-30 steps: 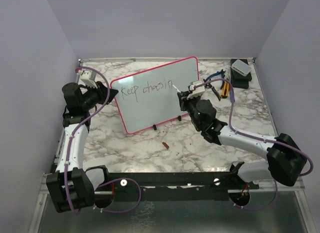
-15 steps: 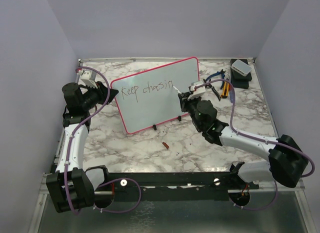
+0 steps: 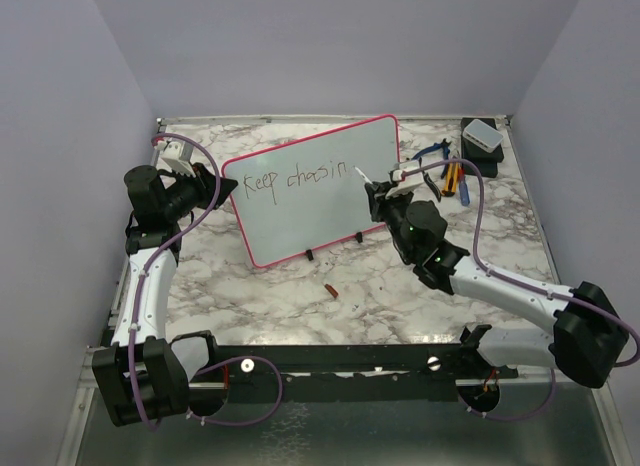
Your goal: Write a sentence on the whiteboard
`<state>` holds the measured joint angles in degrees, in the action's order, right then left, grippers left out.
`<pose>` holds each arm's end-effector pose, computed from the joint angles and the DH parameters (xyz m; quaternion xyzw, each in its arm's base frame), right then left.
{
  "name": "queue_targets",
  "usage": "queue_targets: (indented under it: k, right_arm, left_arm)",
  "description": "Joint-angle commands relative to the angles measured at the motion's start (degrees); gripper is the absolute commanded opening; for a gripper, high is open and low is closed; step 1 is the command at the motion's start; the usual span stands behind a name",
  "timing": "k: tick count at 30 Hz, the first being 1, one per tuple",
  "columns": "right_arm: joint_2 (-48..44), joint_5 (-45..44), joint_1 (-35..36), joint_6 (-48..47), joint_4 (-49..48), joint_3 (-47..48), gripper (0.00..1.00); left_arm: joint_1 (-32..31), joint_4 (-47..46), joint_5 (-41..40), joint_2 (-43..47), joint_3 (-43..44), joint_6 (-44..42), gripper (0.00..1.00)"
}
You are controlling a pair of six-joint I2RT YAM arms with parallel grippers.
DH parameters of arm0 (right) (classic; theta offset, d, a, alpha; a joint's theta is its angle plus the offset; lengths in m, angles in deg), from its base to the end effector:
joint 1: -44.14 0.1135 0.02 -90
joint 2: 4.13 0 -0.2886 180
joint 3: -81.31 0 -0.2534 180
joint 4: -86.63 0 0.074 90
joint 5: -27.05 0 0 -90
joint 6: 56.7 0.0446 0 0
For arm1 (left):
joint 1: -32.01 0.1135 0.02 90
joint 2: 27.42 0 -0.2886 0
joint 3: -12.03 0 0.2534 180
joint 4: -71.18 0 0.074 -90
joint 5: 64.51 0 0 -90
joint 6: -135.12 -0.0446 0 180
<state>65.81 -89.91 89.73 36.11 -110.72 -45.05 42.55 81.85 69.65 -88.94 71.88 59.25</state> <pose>0.2090 0.1844 0.3156 -0.0936 0.6950 0.1355 0.6999 0.2409 0.0132 0.3371 0.0760 0.7556 -0.3109 0.5716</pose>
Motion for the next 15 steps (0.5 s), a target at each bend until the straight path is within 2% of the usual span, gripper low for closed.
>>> queue_targets:
  k: [1, 13, 15]
  right_arm:
    - [1.0, -0.7, -1.2, -1.1, -0.5, 1.7, 0.01]
    - [4.1, 0.7, -2.5, -2.0, -2.2, 3.9, 0.01]
    - [4.4, 0.8, -2.4, -2.2, -2.3, 4.3, 0.01]
  left_arm:
    - [0.1, 1.0, 0.0, 0.8, -1.0, -0.7, 0.08]
    - [0.1, 1.0, 0.1, 0.6, -0.8, -0.7, 0.07]
    - [0.1, 1.0, 0.1, 0.6, -0.8, -0.8, 0.03]
